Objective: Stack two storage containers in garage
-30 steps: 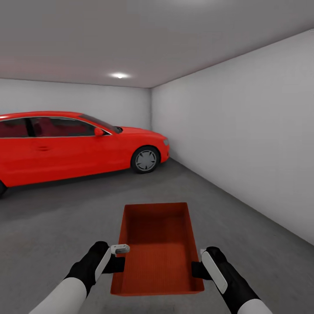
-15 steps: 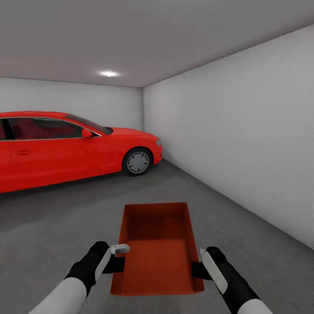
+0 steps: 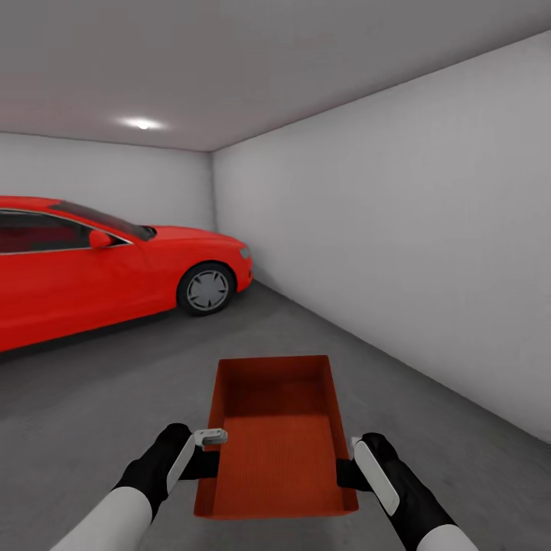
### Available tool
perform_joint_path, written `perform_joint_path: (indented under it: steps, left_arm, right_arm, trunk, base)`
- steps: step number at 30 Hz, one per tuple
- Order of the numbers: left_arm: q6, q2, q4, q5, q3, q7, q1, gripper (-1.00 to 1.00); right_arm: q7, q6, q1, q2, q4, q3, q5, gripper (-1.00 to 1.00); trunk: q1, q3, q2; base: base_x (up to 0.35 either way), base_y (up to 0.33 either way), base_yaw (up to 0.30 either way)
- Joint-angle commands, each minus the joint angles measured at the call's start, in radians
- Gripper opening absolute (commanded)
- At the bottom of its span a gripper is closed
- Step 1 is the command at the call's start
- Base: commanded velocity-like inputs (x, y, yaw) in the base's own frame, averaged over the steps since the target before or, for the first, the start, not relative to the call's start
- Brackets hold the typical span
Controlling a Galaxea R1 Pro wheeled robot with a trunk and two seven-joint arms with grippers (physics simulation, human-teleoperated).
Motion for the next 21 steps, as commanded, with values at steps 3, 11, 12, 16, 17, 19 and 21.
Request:
perform_joint_path:
  steps: [3, 11, 12, 16, 17, 19, 21]
  left_arm:
    - [0.005, 0.0, -0.002, 0.014, 0.001, 0.005, 0.0, -1.0]
    - [0.005, 0.0, -0.002, 0.014, 0.001, 0.005, 0.0, -1.0]
    - [0.005, 0.0, -0.002, 0.014, 0.001, 0.005, 0.0, -1.0]
    - [0.005, 0.0, -0.002, 0.014, 0.001, 0.005, 0.0, -1.0]
    - [0.005, 0.0, -0.002, 0.014, 0.001, 0.005, 0.0, -1.0]
    - [0.005, 0.0, -0.002, 0.014, 0.001, 0.005, 0.0, -1.0]
    - [0.005, 0.001, -0.002, 0.014, 0.001, 0.005, 0.0, -1.0]
  right_arm:
    - [-0.007, -0.006, -0.001, 0.0, -0.001, 0.0, -0.026, -1.0]
    - [-0.007, -0.006, -0.001, 0.0, -0.001, -0.001, -0.026, -1.0]
    - [-0.007, -0.006, -0.001, 0.0, -0.001, -0.001, -0.026, -1.0]
    - [-0.007, -0.006, -0.001, 0.0, -0.001, 0.0, -0.026, -1.0]
    - [-0.007, -0.006, -0.001, 0.0, -0.001, -0.001, -0.026, -1.0]
    - [-0.007, -0.006, -0.001, 0.0, -0.001, 0.0, -0.026, -1.0]
    - [-0.007, -0.006, -0.001, 0.0, -0.001, 0.0, -0.026, -1.0]
  trunk:
    - [0.001, -0.002, -0.001]
    - [0.001, -0.002, -0.001]
    - [0.001, -0.002, -0.001]
    - [0.001, -0.002, -0.001]
    - [0.001, -0.002, -0.001]
    - [0.001, -0.002, -0.001]
    - [0.001, -0.002, -0.001]
  base:
    - [0.065, 0.0, -0.284]
    - [0.007, 0.0, -0.284]
    - [0.001, 0.0, -0.284]
    - [0.0, 0.0, -0.284]
    - [0.0, 0.0, -0.284]
    - [0.0, 0.0, -0.284]
    - [0.0, 0.0, -0.284]
